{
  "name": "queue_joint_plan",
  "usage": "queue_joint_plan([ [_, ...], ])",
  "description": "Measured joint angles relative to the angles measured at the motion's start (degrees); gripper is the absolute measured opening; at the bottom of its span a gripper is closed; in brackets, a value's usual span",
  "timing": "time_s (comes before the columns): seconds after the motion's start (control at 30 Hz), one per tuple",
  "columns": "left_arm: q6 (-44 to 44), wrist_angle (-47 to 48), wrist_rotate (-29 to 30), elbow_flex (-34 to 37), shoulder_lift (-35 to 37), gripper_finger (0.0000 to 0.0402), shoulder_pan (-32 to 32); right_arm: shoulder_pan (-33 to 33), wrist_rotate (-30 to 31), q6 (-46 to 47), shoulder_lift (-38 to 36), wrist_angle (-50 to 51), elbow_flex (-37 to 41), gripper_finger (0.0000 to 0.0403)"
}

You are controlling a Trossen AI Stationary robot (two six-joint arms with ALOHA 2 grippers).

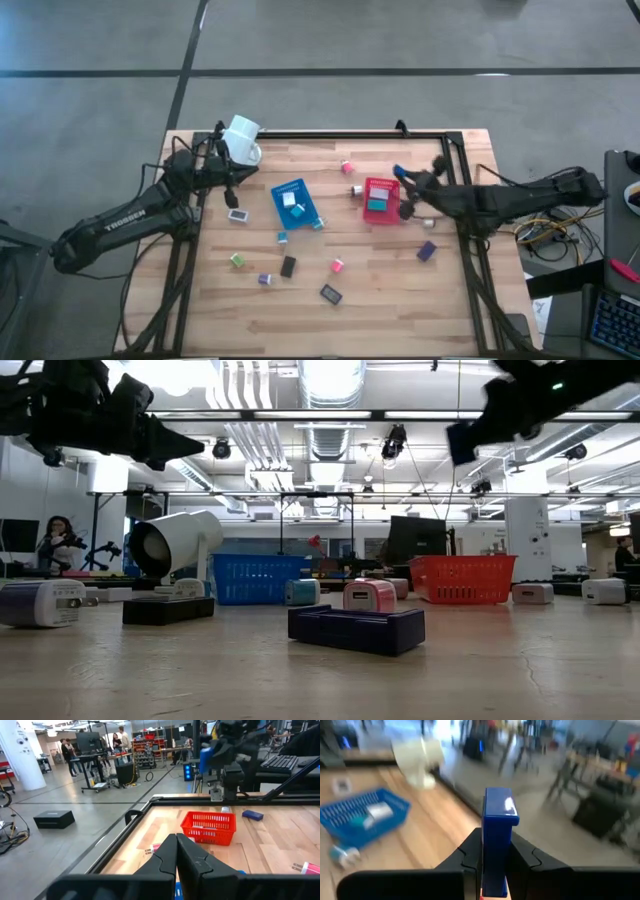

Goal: Pick & Place Office items
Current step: Put the blue digital clock into the red bin, then put the top pink charger adapter into the blue bin

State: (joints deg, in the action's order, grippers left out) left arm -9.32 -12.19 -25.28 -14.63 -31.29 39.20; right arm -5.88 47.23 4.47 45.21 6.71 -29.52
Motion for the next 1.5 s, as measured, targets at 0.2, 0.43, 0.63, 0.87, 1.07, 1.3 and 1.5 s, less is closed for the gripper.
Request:
queue_joint_plan([
  [0.2,0.08,0.0,0.0,0.0,0.0,0.0009,0.0,14.89,-20.66,2.25,14.79,9.13,-8.3,0.0045],
  [0.43,-0.11,-0.09,0.13,0.0,0.0,0.0009,0.0,21.6,-33.33,1.89,27.93,27.41,-16.59,0.0045],
  [0.63,-0.11,-0.21,0.11,0.0,0.0,0.0009,0.0,22.0,-37.4,-0.13,36.21,34.18,-22.24,0.0045],
  [0.87,-0.11,-0.22,0.11,0.0,0.0,0.0009,0.0,22.07,-40.82,-0.54,44.08,38.94,-26.18,0.0045],
  [1.07,-0.11,-0.71,0.11,0.0,0.0,0.0009,0.0,22.11,-41.29,-0.9,46.91,38.98,-27.38,0.0068],
  [1.3,-0.11,-1.08,0.09,0.0,0.0,0.0009,0.0,22.07,-41.23,-0.37,43.96,39.2,-27.47,0.0119],
  [1.5,-0.11,-1.07,0.09,0.0,0.0,0.0009,0.0,21.22,-41.12,-2.45,32.17,30.84,-25.05,0.013],
])
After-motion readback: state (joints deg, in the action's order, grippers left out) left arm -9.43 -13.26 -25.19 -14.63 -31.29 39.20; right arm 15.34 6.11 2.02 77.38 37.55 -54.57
